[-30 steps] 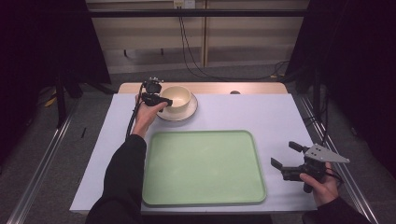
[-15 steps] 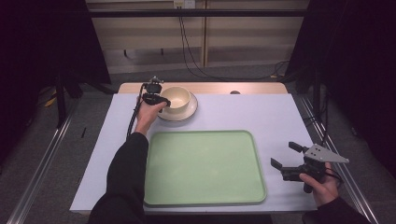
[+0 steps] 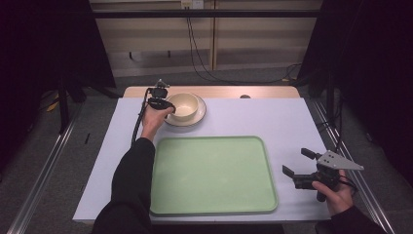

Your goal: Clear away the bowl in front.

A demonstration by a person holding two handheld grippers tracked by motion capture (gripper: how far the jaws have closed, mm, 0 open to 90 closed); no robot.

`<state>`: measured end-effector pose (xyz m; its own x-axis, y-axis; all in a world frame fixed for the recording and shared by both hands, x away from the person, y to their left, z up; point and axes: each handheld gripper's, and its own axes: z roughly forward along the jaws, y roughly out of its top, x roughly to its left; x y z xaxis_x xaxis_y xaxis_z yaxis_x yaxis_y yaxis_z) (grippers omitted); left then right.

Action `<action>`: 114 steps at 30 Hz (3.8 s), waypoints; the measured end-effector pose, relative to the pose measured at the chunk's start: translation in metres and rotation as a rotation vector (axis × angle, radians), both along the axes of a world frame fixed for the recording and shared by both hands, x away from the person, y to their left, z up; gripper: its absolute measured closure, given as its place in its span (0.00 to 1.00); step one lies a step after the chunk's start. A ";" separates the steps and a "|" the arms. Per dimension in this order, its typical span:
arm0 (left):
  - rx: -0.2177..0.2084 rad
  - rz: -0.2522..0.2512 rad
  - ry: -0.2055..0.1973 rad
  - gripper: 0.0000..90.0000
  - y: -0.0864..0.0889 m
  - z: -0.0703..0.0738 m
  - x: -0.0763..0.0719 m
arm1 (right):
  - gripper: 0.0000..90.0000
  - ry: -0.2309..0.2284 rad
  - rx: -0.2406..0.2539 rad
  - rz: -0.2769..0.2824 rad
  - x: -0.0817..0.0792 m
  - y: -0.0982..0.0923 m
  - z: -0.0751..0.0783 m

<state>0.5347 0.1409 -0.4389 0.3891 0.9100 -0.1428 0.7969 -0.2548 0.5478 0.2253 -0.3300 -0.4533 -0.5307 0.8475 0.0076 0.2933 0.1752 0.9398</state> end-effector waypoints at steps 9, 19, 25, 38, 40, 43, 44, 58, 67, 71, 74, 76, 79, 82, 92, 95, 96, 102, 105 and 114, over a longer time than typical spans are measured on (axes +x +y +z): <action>-0.025 0.032 0.042 0.90 0.001 -0.004 0.004 | 0.04 -0.003 -0.006 -0.004 0.000 0.000 0.000; -0.044 0.038 0.042 0.91 0.001 -0.006 0.005 | 0.04 -0.003 0.002 -0.003 0.000 -0.001 0.001; -0.092 0.072 0.031 0.93 0.001 -0.007 0.004 | 0.04 -0.007 -0.006 -0.006 0.000 -0.001 0.000; -0.124 0.099 0.012 0.93 0.004 -0.001 0.000 | 0.04 -0.005 0.012 -0.009 -0.001 -0.002 0.001; -0.116 0.093 0.004 0.93 0.004 0.000 -0.001 | 0.04 -0.011 0.011 -0.009 -0.001 -0.002 0.001; -0.135 0.105 -0.015 0.93 0.006 0.004 -0.003 | 0.04 -0.011 0.012 -0.006 -0.001 -0.002 0.001; -0.140 0.091 -0.017 0.93 0.008 0.005 -0.003 | 0.04 -0.012 0.012 -0.006 -0.001 -0.002 0.001; -0.166 0.049 -0.038 0.93 0.013 0.023 -0.012 | 0.03 -0.043 0.019 -0.001 -0.001 -0.003 0.002; -0.196 0.026 -0.013 0.93 0.010 0.025 -0.022 | 0.02 -0.042 0.021 0.009 -0.002 -0.004 0.001; -0.211 -0.020 -0.018 0.93 0.012 0.031 -0.027 | 0.02 -0.059 0.020 0.005 -0.002 -0.004 0.001; -0.208 -0.030 -0.023 0.93 0.010 0.035 -0.030 | 0.02 -0.060 0.019 0.009 -0.002 -0.004 0.001; -0.224 -0.035 -0.020 0.93 0.009 0.038 -0.032 | 0.02 -0.060 0.014 0.010 -0.003 -0.004 0.001; -0.222 -0.048 -0.017 0.93 0.005 0.041 -0.035 | 0.02 -0.062 0.015 0.011 -0.003 -0.004 0.001; -0.215 -0.079 -0.026 0.93 0.002 0.041 -0.039 | 0.02 -0.061 0.016 0.013 -0.003 -0.004 0.001; -0.253 -0.121 -0.013 0.93 -0.013 0.042 -0.049 | 0.02 -0.063 0.014 0.015 -0.003 -0.004 0.001; -0.242 -0.155 -0.003 0.93 -0.016 0.043 -0.050 | 0.01 -0.064 0.015 0.016 -0.003 -0.004 0.001; -0.234 -0.177 0.004 0.93 -0.020 0.043 -0.052 | 0.01 -0.066 0.013 0.013 -0.003 -0.004 0.001; -0.232 -0.219 0.015 0.93 -0.035 0.043 -0.057 | 0.01 -0.066 0.014 0.014 -0.003 -0.004 0.001; -0.243 -0.217 0.019 0.93 -0.040 0.043 -0.059 | 0.01 -0.080 0.016 0.028 -0.003 -0.003 0.000; -0.252 -0.261 0.040 0.93 -0.065 0.040 -0.063 | 0.01 -0.092 0.021 0.046 -0.003 -0.002 0.000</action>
